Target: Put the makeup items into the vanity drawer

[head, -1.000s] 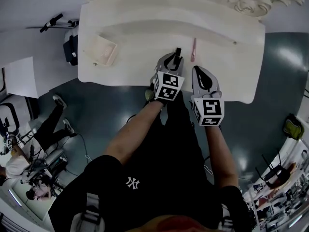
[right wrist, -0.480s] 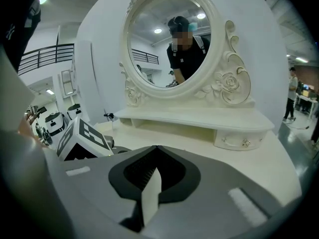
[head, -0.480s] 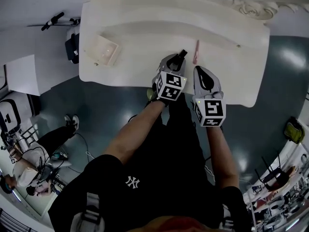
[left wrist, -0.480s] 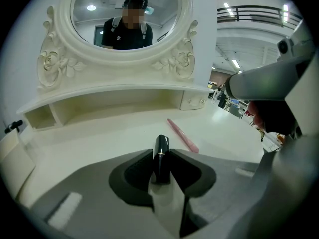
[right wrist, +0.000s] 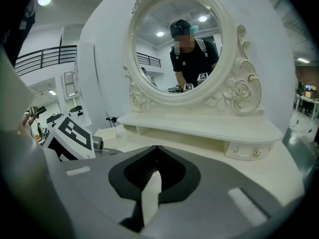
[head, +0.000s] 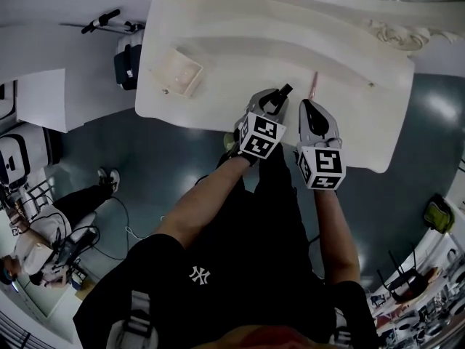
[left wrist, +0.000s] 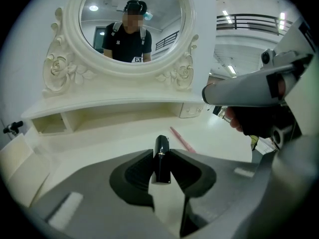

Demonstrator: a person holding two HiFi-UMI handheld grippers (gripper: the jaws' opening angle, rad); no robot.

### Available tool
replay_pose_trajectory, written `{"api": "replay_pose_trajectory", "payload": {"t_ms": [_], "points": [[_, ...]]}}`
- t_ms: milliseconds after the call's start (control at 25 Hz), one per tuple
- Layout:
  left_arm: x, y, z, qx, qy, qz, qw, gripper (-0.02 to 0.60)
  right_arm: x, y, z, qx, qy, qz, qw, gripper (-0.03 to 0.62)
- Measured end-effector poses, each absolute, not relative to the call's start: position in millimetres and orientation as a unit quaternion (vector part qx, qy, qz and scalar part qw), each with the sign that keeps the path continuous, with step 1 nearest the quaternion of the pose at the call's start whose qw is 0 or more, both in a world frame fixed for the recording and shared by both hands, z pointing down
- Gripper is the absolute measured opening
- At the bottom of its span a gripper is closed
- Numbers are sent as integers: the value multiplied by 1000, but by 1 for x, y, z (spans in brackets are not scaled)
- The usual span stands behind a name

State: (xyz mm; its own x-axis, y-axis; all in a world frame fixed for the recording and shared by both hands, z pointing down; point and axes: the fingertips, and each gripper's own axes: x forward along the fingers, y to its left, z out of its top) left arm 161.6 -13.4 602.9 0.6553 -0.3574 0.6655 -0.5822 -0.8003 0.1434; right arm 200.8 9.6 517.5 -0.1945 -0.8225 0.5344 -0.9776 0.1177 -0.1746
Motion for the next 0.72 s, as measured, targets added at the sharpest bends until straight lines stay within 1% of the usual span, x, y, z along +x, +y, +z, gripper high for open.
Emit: {"api": "replay_pose_trajectory", "payload": {"t_ms": [240,720], "points": [[121,-30,571,898,-280,296,168,98,162,-3,498,610,-742,232,152,24],[13,-77,523,887,-348,262,150,98,52,-44,459,565,-790,190,145,23]]}}
